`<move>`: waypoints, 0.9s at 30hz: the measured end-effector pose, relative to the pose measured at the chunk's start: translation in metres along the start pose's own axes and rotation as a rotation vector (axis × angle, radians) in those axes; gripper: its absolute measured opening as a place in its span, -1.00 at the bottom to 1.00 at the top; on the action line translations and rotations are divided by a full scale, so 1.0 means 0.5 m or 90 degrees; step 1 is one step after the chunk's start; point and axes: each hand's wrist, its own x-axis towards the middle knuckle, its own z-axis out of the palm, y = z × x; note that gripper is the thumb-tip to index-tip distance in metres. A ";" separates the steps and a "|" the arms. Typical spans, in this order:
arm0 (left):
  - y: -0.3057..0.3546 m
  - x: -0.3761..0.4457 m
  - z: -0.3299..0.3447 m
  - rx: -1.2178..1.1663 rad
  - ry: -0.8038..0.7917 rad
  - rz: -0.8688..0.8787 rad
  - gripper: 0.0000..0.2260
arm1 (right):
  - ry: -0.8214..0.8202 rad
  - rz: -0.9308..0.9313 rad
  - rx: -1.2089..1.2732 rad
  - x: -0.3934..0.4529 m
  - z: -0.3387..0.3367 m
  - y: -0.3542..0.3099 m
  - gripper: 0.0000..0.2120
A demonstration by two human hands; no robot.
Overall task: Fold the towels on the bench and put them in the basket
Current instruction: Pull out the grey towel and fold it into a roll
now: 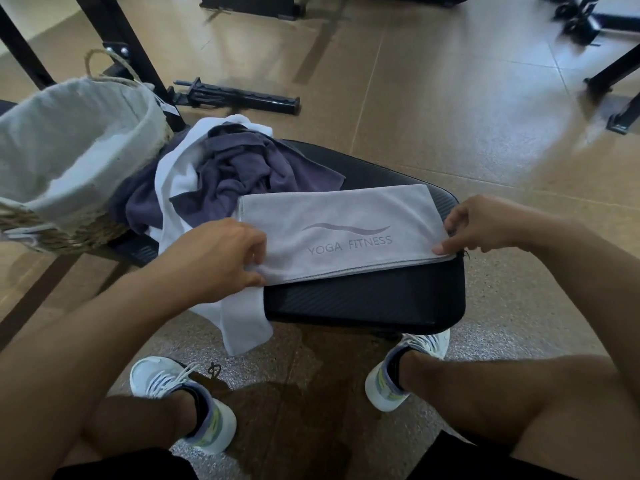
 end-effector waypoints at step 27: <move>0.119 0.046 0.045 0.050 -0.076 0.017 -0.31 | 0.004 0.135 0.446 0.019 -0.040 0.024 -0.67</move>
